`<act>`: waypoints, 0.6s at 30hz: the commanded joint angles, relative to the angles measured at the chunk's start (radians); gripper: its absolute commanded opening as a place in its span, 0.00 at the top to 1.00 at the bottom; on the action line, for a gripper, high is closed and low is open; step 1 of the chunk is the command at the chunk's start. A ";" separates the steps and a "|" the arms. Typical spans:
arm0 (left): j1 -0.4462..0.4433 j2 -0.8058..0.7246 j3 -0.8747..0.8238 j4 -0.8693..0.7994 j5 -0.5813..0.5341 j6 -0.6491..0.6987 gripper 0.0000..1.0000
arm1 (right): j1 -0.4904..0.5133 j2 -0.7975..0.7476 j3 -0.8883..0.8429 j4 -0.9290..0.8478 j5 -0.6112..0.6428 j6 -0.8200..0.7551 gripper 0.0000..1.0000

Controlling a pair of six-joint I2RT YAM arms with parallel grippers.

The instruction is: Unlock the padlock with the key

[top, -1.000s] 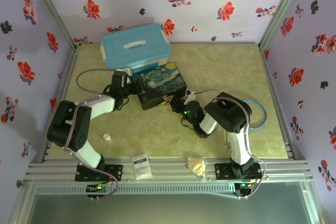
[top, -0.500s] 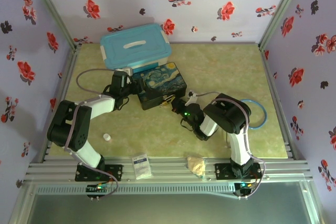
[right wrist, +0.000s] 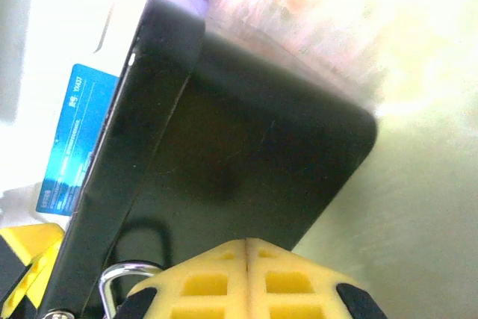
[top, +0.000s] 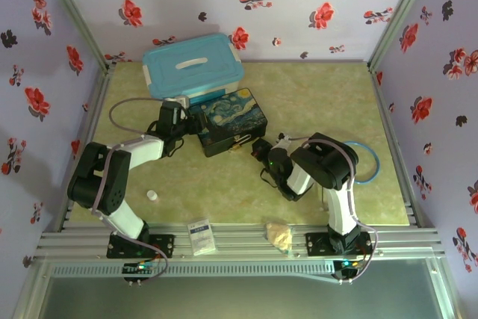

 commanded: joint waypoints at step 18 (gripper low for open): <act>-0.022 -0.158 0.033 -0.323 -0.040 -0.019 0.25 | 0.171 -0.274 0.156 -0.916 0.164 -0.608 0.40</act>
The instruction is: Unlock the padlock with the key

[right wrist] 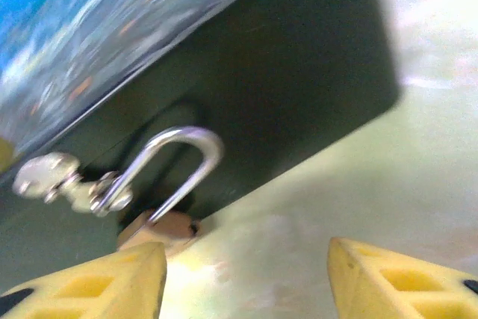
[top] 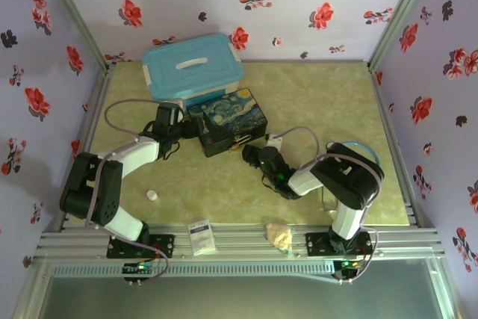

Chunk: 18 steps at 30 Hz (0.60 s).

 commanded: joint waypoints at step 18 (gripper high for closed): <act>-0.075 0.148 0.090 -0.107 -0.098 0.002 0.23 | 0.176 0.230 0.310 -0.273 0.315 -0.337 0.34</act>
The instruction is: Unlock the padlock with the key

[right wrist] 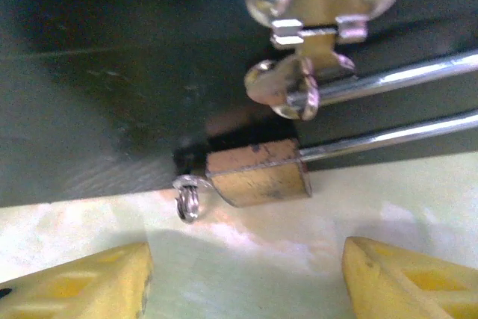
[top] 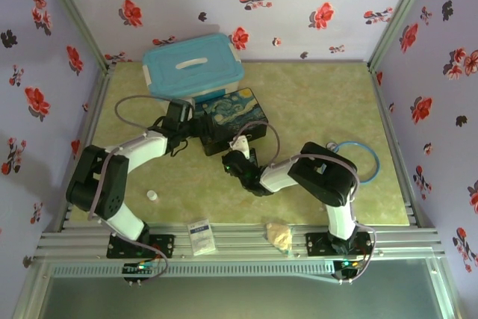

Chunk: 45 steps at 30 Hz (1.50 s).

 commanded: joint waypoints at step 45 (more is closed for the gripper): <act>-0.048 0.080 -0.058 -0.134 -0.116 0.134 0.43 | -0.442 -0.218 -0.375 0.646 -0.630 0.473 0.27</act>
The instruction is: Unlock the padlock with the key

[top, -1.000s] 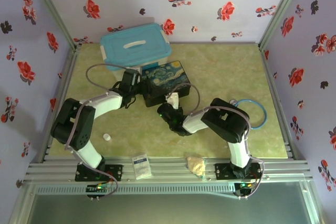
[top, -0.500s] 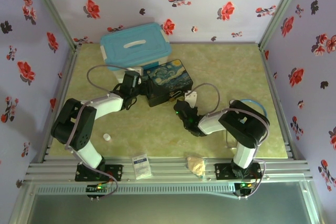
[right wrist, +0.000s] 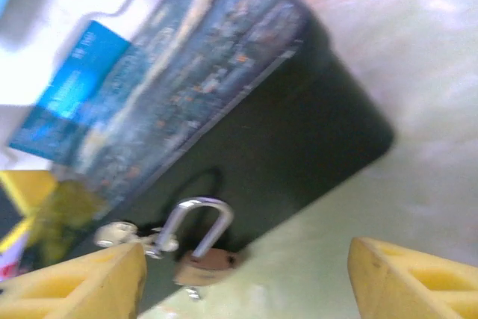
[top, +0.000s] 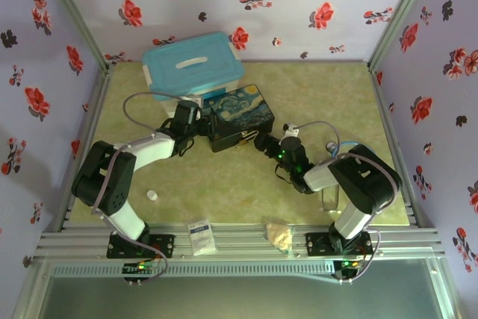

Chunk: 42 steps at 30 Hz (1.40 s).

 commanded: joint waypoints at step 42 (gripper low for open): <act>0.006 0.050 -0.046 -0.260 -0.017 0.042 0.41 | -0.056 0.311 0.117 0.381 -0.295 0.113 0.75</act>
